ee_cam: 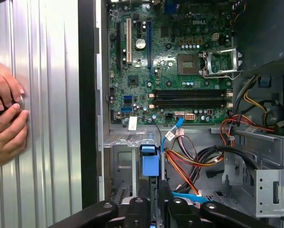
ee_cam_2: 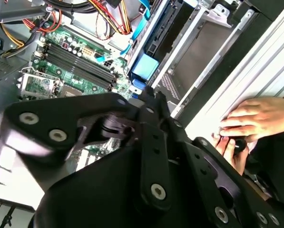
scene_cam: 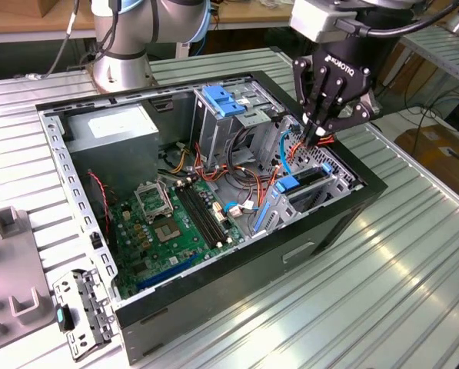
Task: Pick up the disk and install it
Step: 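Insert the disk into the insertion slot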
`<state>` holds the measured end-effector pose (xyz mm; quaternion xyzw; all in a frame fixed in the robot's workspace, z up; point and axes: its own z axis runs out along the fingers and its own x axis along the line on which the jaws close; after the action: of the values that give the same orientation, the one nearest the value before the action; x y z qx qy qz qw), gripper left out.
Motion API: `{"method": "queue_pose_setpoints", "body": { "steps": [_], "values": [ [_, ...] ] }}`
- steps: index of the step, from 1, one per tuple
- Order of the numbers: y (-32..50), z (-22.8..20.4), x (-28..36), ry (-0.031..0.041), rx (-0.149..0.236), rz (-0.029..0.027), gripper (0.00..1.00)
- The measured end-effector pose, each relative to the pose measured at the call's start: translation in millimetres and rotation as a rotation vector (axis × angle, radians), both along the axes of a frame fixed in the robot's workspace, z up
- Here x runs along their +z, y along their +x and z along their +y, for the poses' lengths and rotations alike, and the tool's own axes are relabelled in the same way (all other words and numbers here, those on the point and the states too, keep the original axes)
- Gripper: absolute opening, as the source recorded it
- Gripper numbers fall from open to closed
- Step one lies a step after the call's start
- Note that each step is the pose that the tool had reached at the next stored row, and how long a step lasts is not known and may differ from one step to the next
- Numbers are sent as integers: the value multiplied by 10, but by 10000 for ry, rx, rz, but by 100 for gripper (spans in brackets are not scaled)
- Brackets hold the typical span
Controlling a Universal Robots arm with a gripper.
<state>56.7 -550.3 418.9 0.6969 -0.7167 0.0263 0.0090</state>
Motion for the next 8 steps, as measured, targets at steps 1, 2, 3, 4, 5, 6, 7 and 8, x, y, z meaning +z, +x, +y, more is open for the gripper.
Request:
{"method": "queue_pose_setpoints", "body": {
  "steps": [1, 2, 3, 4, 5, 6, 7, 8],
  "values": [
    [0, -7, -25, 0, 0, 0, 12],
    [0, -15, -45, 0, 1, 0, 11],
    [0, -27, -72, 0, 2, 0, 11],
    [0, -41, -106, 1, 2, 0, 11],
    [0, -55, -162, 1, 2, 0, 11],
    [0, -61, -191, 0, 2, 0, 11],
    [0, -64, -209, 0, 3, 0, 11],
    [0, -66, -233, -1, 3, 0, 11]
  ]
}}
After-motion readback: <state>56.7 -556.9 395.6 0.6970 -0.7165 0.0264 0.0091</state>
